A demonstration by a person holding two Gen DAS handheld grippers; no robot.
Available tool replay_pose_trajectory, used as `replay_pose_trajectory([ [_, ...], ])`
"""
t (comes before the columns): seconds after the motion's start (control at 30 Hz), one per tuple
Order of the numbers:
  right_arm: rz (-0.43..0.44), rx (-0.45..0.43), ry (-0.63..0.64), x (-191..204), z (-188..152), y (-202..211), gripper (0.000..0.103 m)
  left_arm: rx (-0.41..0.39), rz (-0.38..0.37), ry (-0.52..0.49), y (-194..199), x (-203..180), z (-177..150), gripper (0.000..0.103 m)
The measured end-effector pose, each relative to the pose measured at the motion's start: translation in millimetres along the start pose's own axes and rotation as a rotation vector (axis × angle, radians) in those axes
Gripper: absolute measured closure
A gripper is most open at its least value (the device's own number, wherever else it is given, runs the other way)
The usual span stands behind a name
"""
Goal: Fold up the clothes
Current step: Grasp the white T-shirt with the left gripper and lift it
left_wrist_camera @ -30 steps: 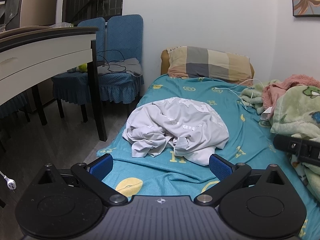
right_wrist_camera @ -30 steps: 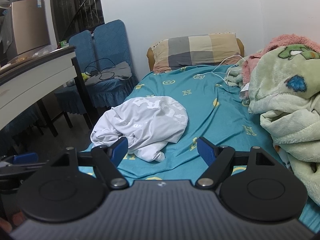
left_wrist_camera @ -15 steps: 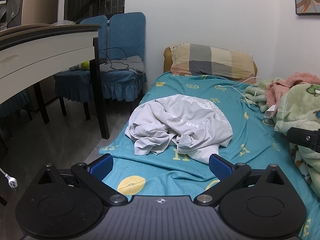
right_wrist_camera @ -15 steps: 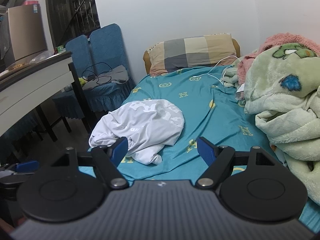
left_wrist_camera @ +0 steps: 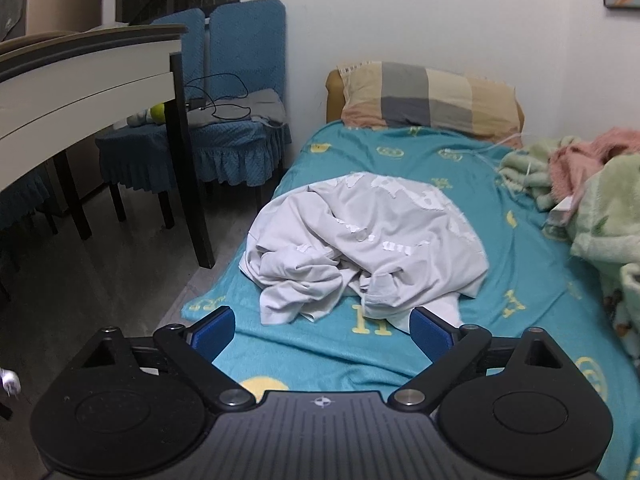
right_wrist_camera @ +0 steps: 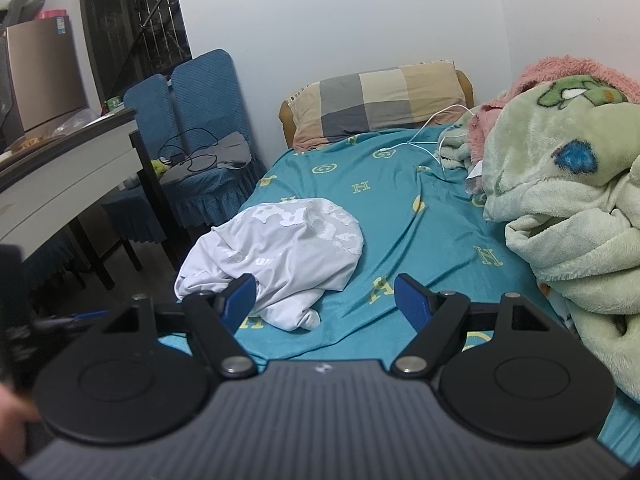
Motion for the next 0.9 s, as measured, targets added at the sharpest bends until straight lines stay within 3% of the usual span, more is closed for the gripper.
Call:
replay_pose_trajectory([
  [0.17, -0.008, 0.026, -0.007, -2.6, -0.7, -3.6, 0.025, 0.027, 0.029, -0.032, -48.8, 4.8, 14.5, 0.012],
  [0.33, -0.011, 0.054, -0.027, -7.0, -2.0, -12.5, 0.025, 0.004, 0.034, -0.059, -93.2, 9.6, 21.9, 0.016],
  [0.63, -0.015, 0.104, -0.065, -14.7, -7.0, -40.4, 0.025, -0.05, -0.062, -0.017, -132.0, 13.7, 13.6, 0.035],
  [0.73, -0.022, 0.139, -0.083, -17.0, -11.3, -52.3, 0.025, -0.052, -0.051, -0.018, -142.7, 16.3, 11.4, 0.039],
  [0.8, -0.023, 0.153, -0.091, -17.4, -13.5, -57.2, 0.025, -0.048, -0.054, -0.015, -151.0, 20.0, 9.4, 0.046],
  [0.83, -0.028, 0.153, -0.086, -17.5, -14.5, -58.7, 0.025, -0.045, -0.06, -0.012, -153.7, 22.4, 8.1, 0.058],
  [0.87, -0.035, 0.155, -0.077, -17.3, -15.5, -60.1, 0.025, -0.042, -0.067, -0.007, -155.9, 24.7, 7.0, 0.079],
  [0.9, -0.039, 0.155, -0.074, -17.0, -16.3, -61.8, 0.025, -0.04, -0.076, 0.005, -155.4, 26.6, 7.0, 0.088],
])
Point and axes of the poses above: each gripper's, at about its wrist camera, not at the fingertips, and y roughly against the way its jaws point, x to its left, z to its top, the point moved 3 cm from there along -y, roughly the way its jaws point, and after that the axes turned 4 degrees about -y, right-handed, at the moved point
